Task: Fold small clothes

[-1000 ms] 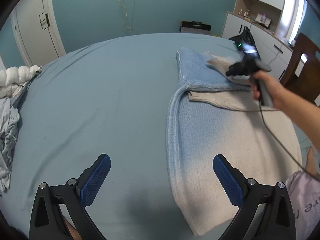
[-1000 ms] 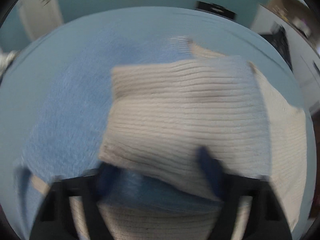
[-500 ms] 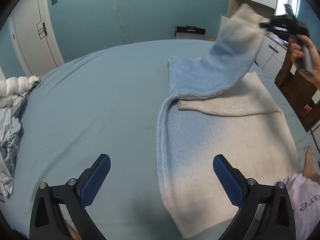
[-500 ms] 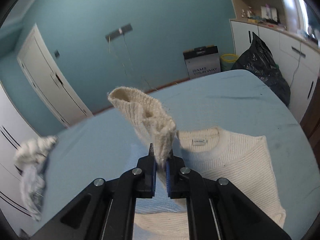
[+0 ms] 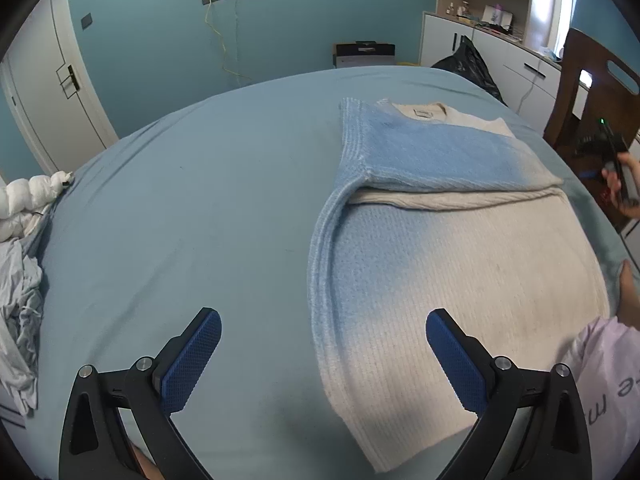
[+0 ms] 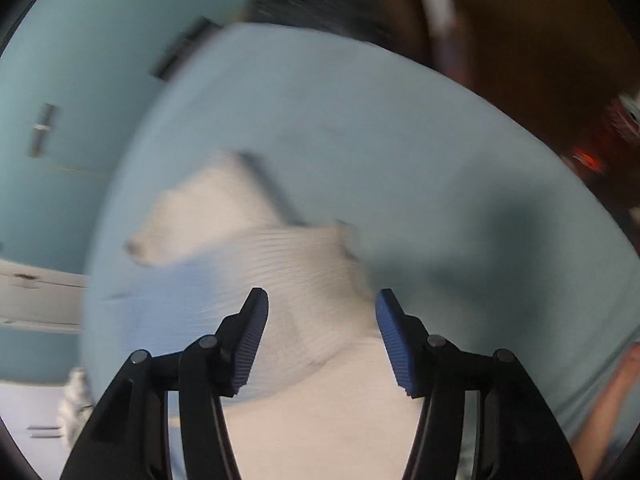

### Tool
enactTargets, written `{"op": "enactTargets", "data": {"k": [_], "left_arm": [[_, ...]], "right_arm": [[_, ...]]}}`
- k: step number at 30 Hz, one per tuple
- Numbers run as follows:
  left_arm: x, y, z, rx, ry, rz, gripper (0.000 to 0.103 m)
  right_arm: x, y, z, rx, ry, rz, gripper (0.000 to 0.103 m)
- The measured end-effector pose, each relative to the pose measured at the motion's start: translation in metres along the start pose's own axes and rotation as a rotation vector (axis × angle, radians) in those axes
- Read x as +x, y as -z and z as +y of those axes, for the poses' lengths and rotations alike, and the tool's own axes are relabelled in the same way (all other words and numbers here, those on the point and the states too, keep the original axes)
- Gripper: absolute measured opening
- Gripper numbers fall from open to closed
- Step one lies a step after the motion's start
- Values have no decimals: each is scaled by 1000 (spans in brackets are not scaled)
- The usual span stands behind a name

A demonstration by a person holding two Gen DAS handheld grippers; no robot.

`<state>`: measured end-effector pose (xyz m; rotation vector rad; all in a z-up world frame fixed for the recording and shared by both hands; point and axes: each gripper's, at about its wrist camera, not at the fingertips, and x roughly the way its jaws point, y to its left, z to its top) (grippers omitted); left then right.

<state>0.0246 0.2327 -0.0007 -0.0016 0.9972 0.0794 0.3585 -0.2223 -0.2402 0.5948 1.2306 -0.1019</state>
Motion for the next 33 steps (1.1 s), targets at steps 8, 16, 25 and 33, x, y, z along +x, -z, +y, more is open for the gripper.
{"op": "enactTargets", "data": {"k": [8, 16, 25, 33], "left_arm": [[16, -10, -19, 87, -72, 8, 103], [70, -71, -58, 206, -127, 62, 103], [172, -132, -62, 123, -103, 185, 103], [219, -131, -54, 175, -245, 207, 103]], "right_arm": [[-9, 33, -14, -71, 137, 125, 53], [-114, 155, -10, -209, -82, 229, 70], [-123, 202, -31, -333, -163, 174, 71], [-116, 202, -35, -370, -157, 151, 71]]}}
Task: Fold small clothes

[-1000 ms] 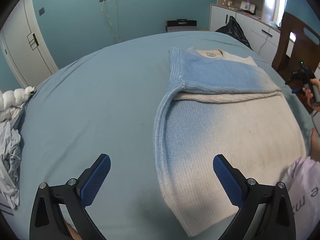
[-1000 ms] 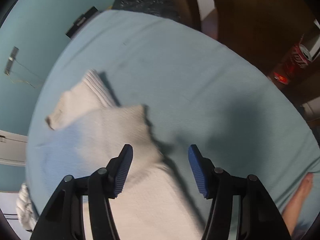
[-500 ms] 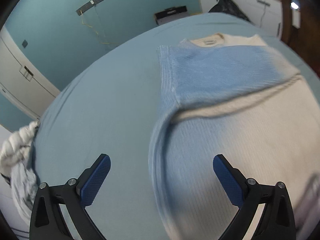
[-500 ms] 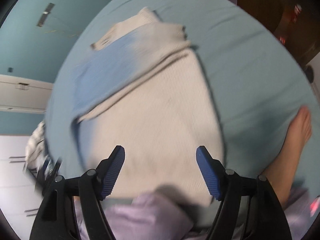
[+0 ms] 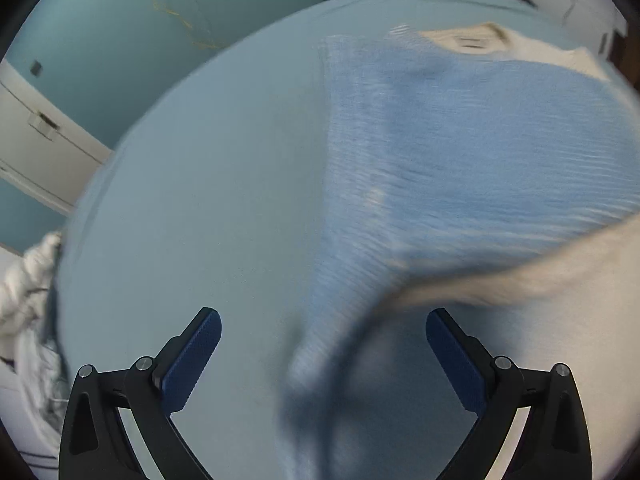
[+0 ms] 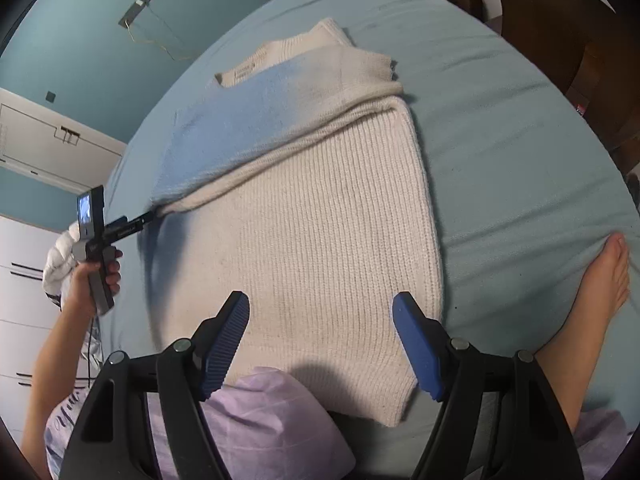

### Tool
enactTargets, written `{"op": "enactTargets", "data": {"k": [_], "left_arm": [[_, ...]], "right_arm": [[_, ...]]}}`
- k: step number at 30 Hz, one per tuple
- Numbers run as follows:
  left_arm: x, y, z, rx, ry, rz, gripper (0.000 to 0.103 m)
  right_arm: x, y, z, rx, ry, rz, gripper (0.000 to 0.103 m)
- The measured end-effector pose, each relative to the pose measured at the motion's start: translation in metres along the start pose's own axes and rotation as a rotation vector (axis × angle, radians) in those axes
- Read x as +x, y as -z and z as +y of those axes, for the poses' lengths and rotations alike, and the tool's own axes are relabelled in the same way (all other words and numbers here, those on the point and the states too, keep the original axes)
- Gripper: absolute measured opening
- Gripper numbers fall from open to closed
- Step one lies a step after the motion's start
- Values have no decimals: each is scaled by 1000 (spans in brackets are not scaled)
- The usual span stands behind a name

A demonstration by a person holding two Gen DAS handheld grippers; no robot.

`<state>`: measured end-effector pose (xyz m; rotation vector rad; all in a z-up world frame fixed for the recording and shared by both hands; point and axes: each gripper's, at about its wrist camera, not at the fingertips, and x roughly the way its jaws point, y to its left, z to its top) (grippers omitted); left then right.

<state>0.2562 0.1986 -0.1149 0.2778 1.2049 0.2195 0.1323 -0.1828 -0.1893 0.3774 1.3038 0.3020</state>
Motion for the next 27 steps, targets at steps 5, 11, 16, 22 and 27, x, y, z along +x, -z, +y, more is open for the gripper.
{"op": "enactTargets", "data": {"k": [5, 11, 16, 22, 27], "left_arm": [[22, -11, 7, -40, 18, 22, 103], [22, -7, -26, 45, -122, -42, 103], [25, -11, -11, -37, -90, -5, 103], [20, -14, 55, -349, -60, -9, 103], [50, 11, 99, -507, -53, 101, 103]], "right_arm": [[18, 3, -2, 8, 14, 60, 71], [30, 9, 13, -67, 34, 95, 71], [30, 13, 14, -102, 23, 108, 71], [28, 11, 6, -63, 10, 103, 71], [24, 11, 6, -61, 22, 89, 71]]}}
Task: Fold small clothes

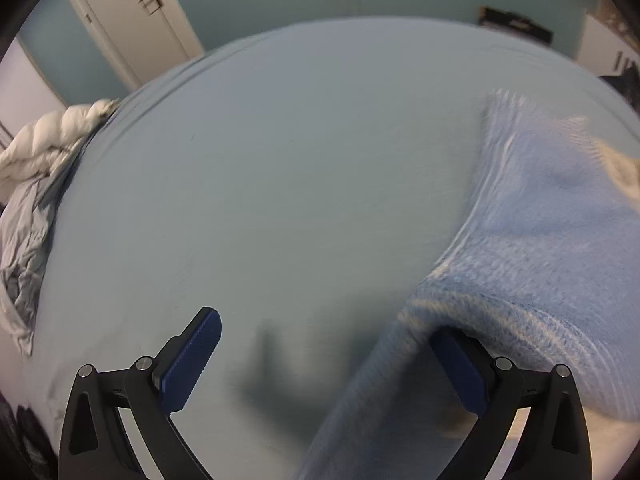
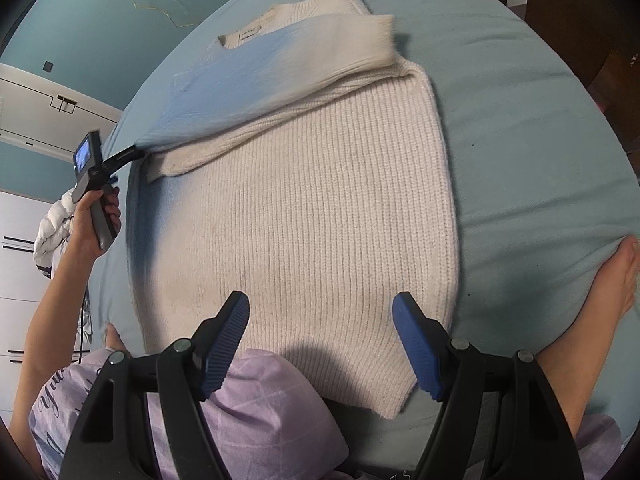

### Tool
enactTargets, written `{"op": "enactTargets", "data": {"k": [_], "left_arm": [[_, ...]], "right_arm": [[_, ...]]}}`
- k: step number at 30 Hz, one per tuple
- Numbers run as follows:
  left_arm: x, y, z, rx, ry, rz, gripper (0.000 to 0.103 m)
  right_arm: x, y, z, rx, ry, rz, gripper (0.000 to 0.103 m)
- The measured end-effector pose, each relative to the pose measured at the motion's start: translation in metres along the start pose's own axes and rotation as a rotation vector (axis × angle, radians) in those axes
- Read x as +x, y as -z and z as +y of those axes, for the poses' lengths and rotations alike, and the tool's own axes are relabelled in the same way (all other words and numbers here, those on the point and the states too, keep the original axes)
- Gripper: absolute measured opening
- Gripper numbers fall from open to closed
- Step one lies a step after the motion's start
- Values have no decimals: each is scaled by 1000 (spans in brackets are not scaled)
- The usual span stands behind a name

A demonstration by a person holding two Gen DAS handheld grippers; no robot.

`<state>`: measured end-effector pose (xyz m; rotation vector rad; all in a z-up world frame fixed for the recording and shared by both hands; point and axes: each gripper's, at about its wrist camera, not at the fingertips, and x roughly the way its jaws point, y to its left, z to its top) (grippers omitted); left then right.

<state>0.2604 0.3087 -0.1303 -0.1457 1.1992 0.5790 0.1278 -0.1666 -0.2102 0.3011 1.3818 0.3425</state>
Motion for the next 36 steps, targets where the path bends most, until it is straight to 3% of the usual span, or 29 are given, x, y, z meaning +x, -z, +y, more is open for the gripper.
{"op": "enactTargets", "data": {"k": [2, 4, 6, 9, 12, 14, 17, 19, 25, 31, 33, 36], "left_arm": [[11, 6, 3, 38, 49, 40, 103], [8, 13, 3, 81, 55, 32, 103], [-4, 20, 3, 161, 65, -11, 103], [-27, 31, 6, 258, 3, -87, 103], [-56, 34, 15, 273, 14, -145, 103], [-83, 35, 17, 236, 81, -166, 103], [-105, 24, 3, 213, 244, -182, 103], [-116, 23, -14, 240, 278, -188, 103], [-114, 28, -85, 363, 174, -208, 103], [-110, 43, -101, 356, 205, -204, 103], [-107, 39, -97, 338, 230, -190, 103], [-113, 39, -92, 303, 234, -191, 103]], "right_arm": [[1, 0, 1, -2, 4, 6, 71], [3, 0, 2, -7, 6, 13, 71], [4, 0, 4, -18, 10, 17, 71], [6, -1, 6, -25, 15, 24, 71], [8, -1, 1, -14, 16, 35, 71], [10, -2, -1, -2, 17, 40, 71], [12, -4, -2, 8, 21, 42, 71], [15, -4, 0, 6, 26, 46, 71], [22, -5, 9, -17, 27, 67, 71], [19, -13, -1, 20, -9, 50, 71], [19, -28, -3, 73, -76, 49, 71], [33, -74, -3, 168, -267, 55, 71]]}}
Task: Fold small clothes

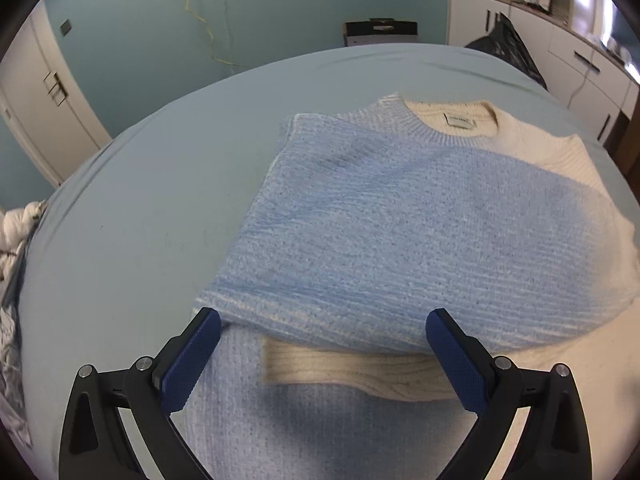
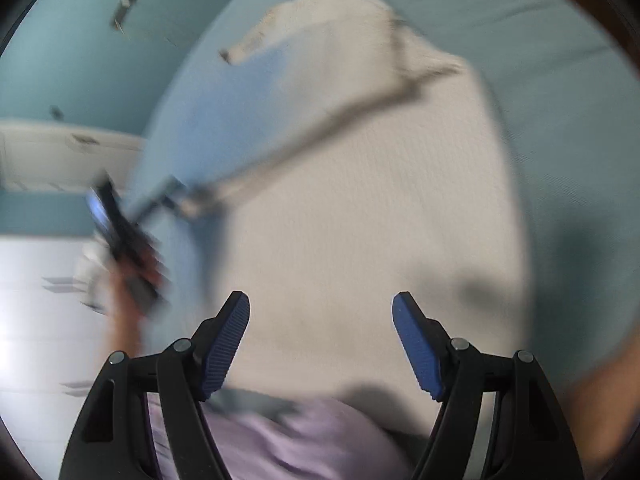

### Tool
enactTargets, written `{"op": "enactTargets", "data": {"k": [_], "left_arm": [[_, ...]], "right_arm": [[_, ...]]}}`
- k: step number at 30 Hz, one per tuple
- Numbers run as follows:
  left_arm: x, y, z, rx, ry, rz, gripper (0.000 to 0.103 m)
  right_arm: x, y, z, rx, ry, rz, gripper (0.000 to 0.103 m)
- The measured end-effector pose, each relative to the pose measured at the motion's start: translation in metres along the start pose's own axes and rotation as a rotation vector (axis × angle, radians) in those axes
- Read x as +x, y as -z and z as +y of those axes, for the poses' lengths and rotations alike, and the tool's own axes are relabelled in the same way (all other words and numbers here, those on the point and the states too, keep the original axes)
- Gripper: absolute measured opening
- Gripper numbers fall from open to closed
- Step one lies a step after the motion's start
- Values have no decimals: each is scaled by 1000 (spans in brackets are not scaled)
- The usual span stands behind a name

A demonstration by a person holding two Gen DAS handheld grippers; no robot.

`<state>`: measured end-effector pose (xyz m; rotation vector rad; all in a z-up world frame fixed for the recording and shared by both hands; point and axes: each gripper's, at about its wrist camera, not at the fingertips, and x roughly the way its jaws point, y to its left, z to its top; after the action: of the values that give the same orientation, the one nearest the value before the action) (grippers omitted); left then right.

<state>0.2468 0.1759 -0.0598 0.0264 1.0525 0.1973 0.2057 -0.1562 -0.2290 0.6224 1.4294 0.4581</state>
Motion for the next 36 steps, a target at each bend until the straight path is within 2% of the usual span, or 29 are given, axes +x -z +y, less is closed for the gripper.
{"op": "enactTargets", "data": {"k": [1, 3, 5, 7, 9, 11, 12, 13, 17, 19, 23, 27, 31, 33, 36], "left_arm": [[-3, 0, 3, -7, -9, -8, 103], [-8, 0, 7, -21, -26, -25, 103], [-14, 3, 16, -29, -26, -27, 103], [-13, 3, 21, -29, -29, -26, 103], [-13, 6, 28, -29, -44, -29, 103], [-11, 9, 34, -30, -60, -32, 103], [-9, 9, 37, -33, -63, -33, 103], [-5, 8, 38, -37, -63, -32, 103], [4, 8, 45, -68, -62, -17, 103], [4, 9, 47, -77, -55, -18, 103], [2, 10, 46, -62, -68, -22, 103], [1, 6, 44, -55, -67, -31, 103], [-4, -1, 47, -81, -67, -40, 103], [-13, -4, 51, -121, -62, -72, 103], [-26, -9, 60, -199, -39, -124, 103]], "right_arm": [[10, -23, 1, 30, -57, 1, 71], [27, -59, -5, 85, -82, -8, 71], [46, -97, -16, 153, -64, -36, 71], [56, -121, -28, 202, -21, -82, 70], [60, -137, -43, 258, -16, -154, 70], [62, -140, -49, 288, -39, -186, 51], [60, -141, -47, 278, -13, -201, 21], [56, -143, -40, 237, 59, -213, 4], [40, -140, -6, 73, 184, -280, 3], [39, -133, -4, 90, 225, -265, 3], [38, -118, -25, 139, 233, -270, 3], [24, -110, -25, 132, 210, -394, 3], [12, -129, -2, 55, 206, -447, 2], [4, -141, 17, 49, 172, -465, 2], [-21, -165, 71, -4, 79, -523, 2]]}}
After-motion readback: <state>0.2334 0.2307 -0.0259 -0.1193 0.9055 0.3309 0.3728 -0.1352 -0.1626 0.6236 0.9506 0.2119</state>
